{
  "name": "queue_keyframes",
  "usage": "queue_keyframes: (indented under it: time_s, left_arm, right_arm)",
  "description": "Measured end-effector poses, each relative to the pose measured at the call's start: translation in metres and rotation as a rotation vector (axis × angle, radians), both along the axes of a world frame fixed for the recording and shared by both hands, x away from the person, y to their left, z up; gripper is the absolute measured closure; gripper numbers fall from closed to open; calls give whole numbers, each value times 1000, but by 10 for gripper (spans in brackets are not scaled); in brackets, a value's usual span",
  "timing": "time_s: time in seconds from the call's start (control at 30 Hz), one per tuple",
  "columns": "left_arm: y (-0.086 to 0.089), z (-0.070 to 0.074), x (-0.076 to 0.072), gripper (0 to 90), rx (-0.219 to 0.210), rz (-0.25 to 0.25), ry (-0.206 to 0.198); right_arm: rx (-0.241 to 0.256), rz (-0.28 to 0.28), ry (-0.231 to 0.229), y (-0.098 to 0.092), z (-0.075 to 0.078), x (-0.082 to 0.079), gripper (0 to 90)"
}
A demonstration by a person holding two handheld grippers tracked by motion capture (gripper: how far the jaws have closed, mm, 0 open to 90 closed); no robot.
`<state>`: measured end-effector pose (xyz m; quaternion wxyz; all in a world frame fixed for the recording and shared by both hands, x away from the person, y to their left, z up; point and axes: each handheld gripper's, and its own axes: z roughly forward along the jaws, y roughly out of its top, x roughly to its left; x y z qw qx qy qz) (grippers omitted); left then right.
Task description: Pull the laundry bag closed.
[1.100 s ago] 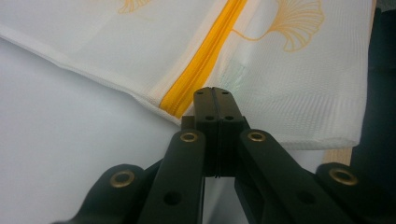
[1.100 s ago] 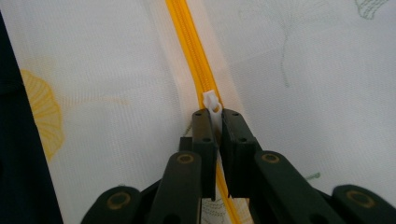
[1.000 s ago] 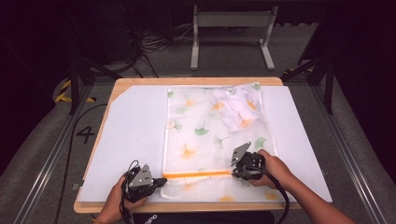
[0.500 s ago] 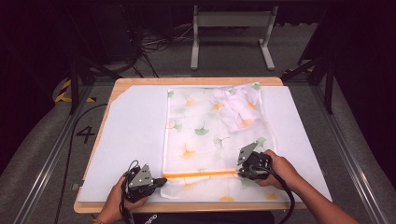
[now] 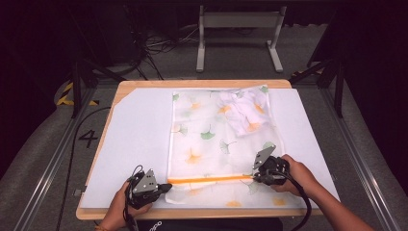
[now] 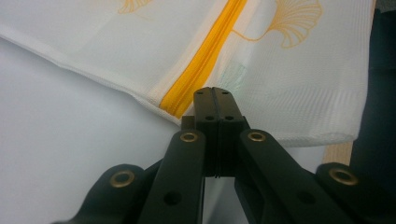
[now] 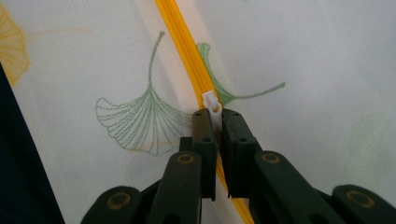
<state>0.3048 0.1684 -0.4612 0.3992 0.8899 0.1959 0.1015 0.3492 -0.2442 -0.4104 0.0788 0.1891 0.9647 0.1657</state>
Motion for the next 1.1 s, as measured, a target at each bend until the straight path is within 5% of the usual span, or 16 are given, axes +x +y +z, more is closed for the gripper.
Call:
queue_keyframes:
  time_s: [1.1]
  left_arm:
    - [0, 0, 0, 900, -2, 0, 1]
  right_arm:
    - [-34, -100, 2, -51, 4, -4, 850]
